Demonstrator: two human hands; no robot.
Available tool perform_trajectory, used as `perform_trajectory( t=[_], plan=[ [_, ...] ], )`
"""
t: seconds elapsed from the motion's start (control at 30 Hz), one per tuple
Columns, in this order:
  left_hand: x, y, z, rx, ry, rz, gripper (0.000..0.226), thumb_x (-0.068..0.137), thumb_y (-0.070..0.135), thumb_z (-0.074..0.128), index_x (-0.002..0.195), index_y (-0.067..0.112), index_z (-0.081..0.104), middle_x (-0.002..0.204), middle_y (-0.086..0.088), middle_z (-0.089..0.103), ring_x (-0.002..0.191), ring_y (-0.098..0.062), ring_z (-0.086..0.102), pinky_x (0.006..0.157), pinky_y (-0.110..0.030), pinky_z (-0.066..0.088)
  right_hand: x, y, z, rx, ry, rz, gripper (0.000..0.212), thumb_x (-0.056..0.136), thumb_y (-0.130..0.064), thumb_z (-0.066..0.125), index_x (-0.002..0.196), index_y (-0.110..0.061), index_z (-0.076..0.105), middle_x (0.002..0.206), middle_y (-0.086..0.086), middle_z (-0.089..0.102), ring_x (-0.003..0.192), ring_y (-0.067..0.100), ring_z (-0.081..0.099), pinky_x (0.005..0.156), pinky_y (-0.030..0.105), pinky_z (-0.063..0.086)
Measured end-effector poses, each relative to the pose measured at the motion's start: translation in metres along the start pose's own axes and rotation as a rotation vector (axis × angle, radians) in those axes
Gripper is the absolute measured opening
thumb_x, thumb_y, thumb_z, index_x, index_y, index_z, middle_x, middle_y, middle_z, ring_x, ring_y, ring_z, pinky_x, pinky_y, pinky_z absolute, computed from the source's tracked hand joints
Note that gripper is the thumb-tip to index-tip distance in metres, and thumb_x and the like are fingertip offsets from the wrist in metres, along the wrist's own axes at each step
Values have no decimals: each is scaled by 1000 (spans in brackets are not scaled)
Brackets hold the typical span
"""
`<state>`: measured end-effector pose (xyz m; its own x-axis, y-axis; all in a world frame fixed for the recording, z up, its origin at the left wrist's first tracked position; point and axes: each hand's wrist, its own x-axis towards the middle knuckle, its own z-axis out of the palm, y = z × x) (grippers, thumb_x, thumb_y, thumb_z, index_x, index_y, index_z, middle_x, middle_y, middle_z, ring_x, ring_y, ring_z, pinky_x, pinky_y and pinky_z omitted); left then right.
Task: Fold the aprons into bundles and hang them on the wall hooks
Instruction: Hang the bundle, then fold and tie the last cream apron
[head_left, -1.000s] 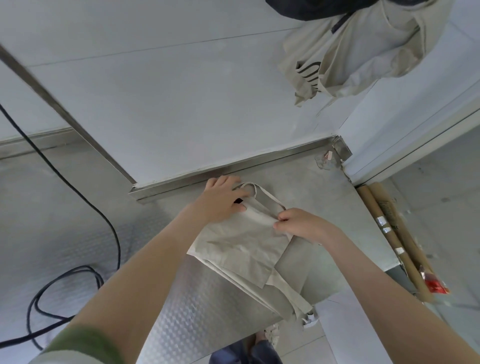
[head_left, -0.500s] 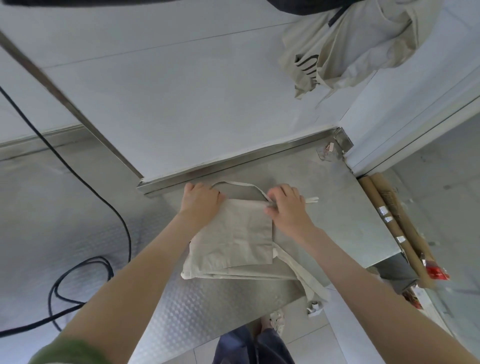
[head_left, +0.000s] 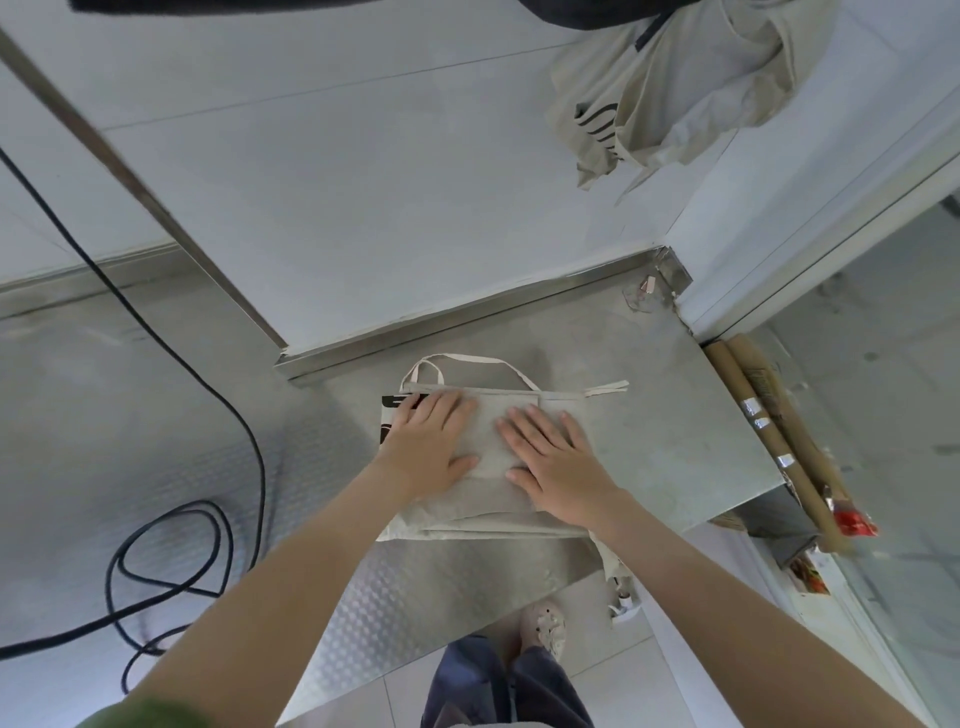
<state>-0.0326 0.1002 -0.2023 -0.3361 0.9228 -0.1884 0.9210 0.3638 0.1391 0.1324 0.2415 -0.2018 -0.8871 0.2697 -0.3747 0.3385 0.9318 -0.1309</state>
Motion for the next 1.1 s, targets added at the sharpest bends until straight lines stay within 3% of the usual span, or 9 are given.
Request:
perform_trajectory(
  t=[0.1, 0.23, 0.37, 0.5, 0.67, 0.77, 0.83, 0.97, 1.1],
  plan=[
    [20, 13, -13, 3, -31, -22, 72, 86, 56, 52, 143, 16, 32, 142, -2, 39, 131, -23, 38, 108, -36, 15, -4, 8, 0, 25, -52, -105, 75, 89, -60, 20, 152, -29, -9, 156, -9, -15, 144, 10, -17, 116, 35, -14],
    [46, 24, -27, 71, -176, -77, 73, 79, 56, 63, 134, 15, 38, 135, -3, 45, 126, -23, 41, 104, -38, 23, -6, 20, -5, 57, -144, -241, 88, 93, -50, 50, 151, -28, -12, 149, -13, -29, 140, 8, -28, 113, 26, -20],
    [57, 31, -34, 96, -368, -115, 52, 82, 51, 64, 120, 17, 59, 117, -2, 61, 115, -24, 53, 95, -35, 35, -14, 34, -11, 157, -172, -252, 82, 95, -21, 53, 152, -24, -6, 158, -11, -14, 142, 2, -19, 114, 18, -12],
    [47, 29, -42, -213, -437, -179, 35, 83, 31, 64, 115, 15, 63, 112, -7, 62, 110, -26, 56, 82, -31, 40, -30, 54, -20, 98, -70, -106, 73, 95, -14, 46, 153, -20, 3, 161, -4, 4, 148, 10, -2, 120, 29, 1],
    [24, 18, -81, -770, -386, -293, 50, 81, 18, 64, 122, 41, 47, 101, 11, 62, 94, -11, 57, 72, -19, 45, -46, 70, -44, 146, 176, 285, 65, 93, -10, 47, 151, -16, 18, 151, 5, 29, 139, 23, 25, 111, 37, 22],
    [13, 8, -96, -903, -363, -448, 56, 66, 29, 65, 121, 32, 54, 101, 1, 68, 94, -19, 63, 82, -34, 53, -51, 65, -51, 311, 303, 396, 53, 91, -10, 52, 141, -7, 35, 134, 11, 43, 125, 28, 38, 101, 36, 31],
    [9, 1, -90, -979, -319, -538, 56, 57, 35, 63, 111, 20, 61, 103, -6, 69, 96, -25, 65, 91, -43, 52, -51, 52, -56, 576, 235, 445, 38, 91, -11, 54, 128, -8, 44, 116, 10, 54, 107, 24, 51, 89, 31, 38],
    [8, -7, -56, -1171, -219, -774, 67, 52, 35, 68, 112, 8, 61, 101, -12, 69, 90, -29, 68, 85, -44, 56, -43, 20, -50, 1000, -30, 516, 4, 87, -16, 58, 84, -13, 59, 78, 4, 61, 71, 16, 58, 70, 29, 46],
    [-1, 6, -62, -1435, -220, -993, 60, 67, 20, 79, 118, 1, 54, 109, -17, 66, 84, -29, 68, 79, -43, 57, -31, -8, -39, 1378, -167, 539, 19, 90, -8, 58, 71, -12, 54, 74, 7, 58, 68, 16, 57, 59, 20, 44]
  ],
)
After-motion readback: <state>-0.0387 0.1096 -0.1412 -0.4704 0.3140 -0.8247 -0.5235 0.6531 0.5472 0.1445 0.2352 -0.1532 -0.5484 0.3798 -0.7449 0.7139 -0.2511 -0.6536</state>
